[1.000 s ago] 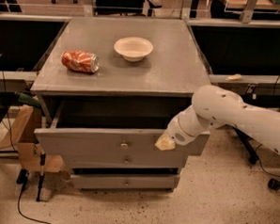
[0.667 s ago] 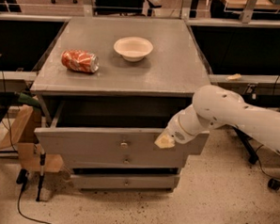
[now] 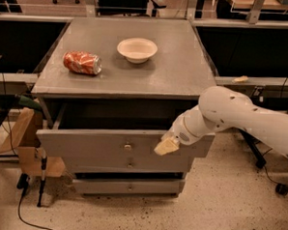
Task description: Close top drawer
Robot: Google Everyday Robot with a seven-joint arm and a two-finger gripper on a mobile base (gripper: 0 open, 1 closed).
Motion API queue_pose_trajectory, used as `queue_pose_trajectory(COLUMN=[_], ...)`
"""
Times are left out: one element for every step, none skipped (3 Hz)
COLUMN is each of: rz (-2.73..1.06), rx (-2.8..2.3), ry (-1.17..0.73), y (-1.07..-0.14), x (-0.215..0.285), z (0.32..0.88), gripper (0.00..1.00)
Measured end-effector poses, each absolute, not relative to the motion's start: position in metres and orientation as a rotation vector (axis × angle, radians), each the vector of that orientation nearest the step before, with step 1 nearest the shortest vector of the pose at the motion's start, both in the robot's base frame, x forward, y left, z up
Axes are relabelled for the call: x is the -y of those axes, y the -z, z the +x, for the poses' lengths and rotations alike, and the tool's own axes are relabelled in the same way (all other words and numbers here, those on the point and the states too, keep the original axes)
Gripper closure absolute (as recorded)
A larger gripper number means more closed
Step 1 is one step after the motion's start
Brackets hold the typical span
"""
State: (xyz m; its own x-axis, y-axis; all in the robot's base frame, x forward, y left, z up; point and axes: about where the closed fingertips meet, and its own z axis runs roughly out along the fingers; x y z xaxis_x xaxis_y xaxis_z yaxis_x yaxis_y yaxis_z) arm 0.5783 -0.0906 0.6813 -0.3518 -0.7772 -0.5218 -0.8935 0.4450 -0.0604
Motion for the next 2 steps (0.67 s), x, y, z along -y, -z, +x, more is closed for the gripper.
queue_pose_trajectory(rz=[-1.39, -1.385], rx=[-2.211, -2.212], ry=[-0.325, -0.334], y=[-0.683, -0.6823], x=[0.0912, 0.0928], z=[0.5748, 0.573], gripper=[0.0, 0.0])
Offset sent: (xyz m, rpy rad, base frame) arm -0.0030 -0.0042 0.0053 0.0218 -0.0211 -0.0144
